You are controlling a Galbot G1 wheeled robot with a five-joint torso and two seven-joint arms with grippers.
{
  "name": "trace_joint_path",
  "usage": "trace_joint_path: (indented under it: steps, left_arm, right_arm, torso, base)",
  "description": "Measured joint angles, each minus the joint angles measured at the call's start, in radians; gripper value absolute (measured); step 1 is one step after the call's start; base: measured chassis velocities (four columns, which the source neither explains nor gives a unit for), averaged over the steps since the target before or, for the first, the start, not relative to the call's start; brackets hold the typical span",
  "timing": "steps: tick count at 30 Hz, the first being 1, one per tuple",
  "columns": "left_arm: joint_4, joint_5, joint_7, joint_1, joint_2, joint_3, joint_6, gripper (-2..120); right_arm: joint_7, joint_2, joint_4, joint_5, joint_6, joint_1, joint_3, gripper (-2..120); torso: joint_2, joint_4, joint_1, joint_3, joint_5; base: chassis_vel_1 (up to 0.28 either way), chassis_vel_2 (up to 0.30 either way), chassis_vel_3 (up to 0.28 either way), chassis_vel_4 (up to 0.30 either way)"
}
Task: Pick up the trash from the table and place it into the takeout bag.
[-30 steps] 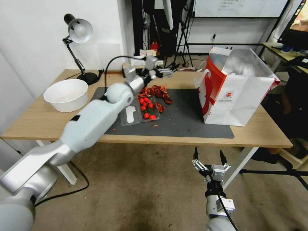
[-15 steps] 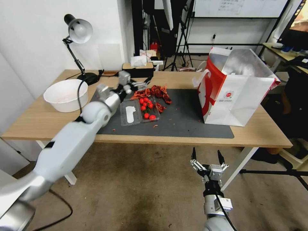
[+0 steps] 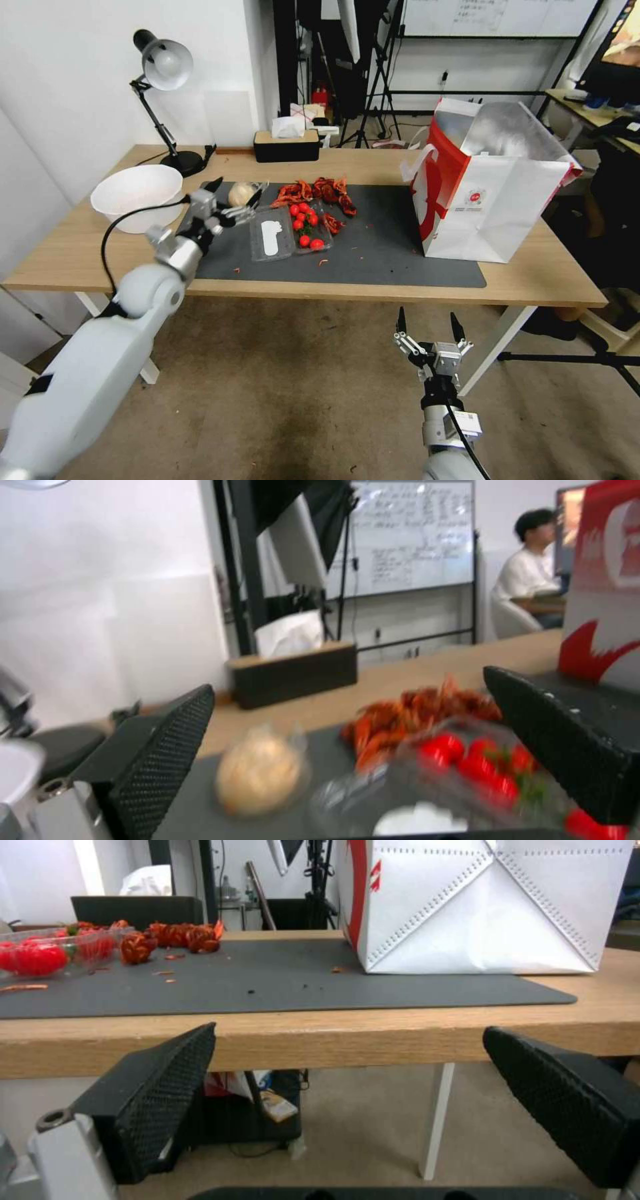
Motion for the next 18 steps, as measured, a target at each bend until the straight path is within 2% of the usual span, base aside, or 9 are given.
trace_joint_path:
  steps: [1, 3, 10, 15, 18]
  left_arm:
    - [-0.024, 0.019, -0.005, 0.071, -0.003, -0.049, -0.003, 100]
    - [-0.029, 0.023, -0.007, 0.086, -0.005, -0.062, -0.006, 100]
    - [-0.099, 0.063, -0.047, 0.247, -0.06, -0.239, -0.013, 100]
    - [-0.12, 0.075, -0.052, 0.318, -0.082, -0.293, -0.024, 100]
    - [-0.131, 0.101, -0.052, 0.415, -0.111, -0.334, -0.058, 100]
  right_arm:
    - [0.0, 0.0, -0.002, 0.0, 0.001, 0.001, -0.002, 100]
    - [0.0, 0.0, -0.002, 0.0, 0.001, 0.002, -0.003, 100]
    - [0.0, 0.0, -0.005, -0.001, 0.005, 0.001, -0.01, 100]
    - [0.0, -0.003, -0.004, -0.001, 0.007, -0.001, -0.01, 100]
    - [0.0, -0.005, -0.001, -0.001, 0.008, -0.005, -0.009, 100]
  torso:
    - [0.0, 0.0001, 0.0, 0.0, -0.0001]
    - [0.0, 0.0001, 0.0, 0.0, -0.0001]
    - [0.0, 0.0, 0.0, 0.0, 0.0002]
    - [0.0, -0.0002, 0.0, 0.0, 0.0003]
    - [0.0, 0.0003, 0.0, 0.0, -0.0001]
  base:
    - [0.0, 0.0, 0.0, 0.0]
    - [0.0, 0.0, 0.0, 0.0]
    - [0.0, 0.0, 0.0, 0.0]
    - [0.0, 0.0, 0.0, 0.0]
    - [0.0, 0.0, 0.0, 0.0]
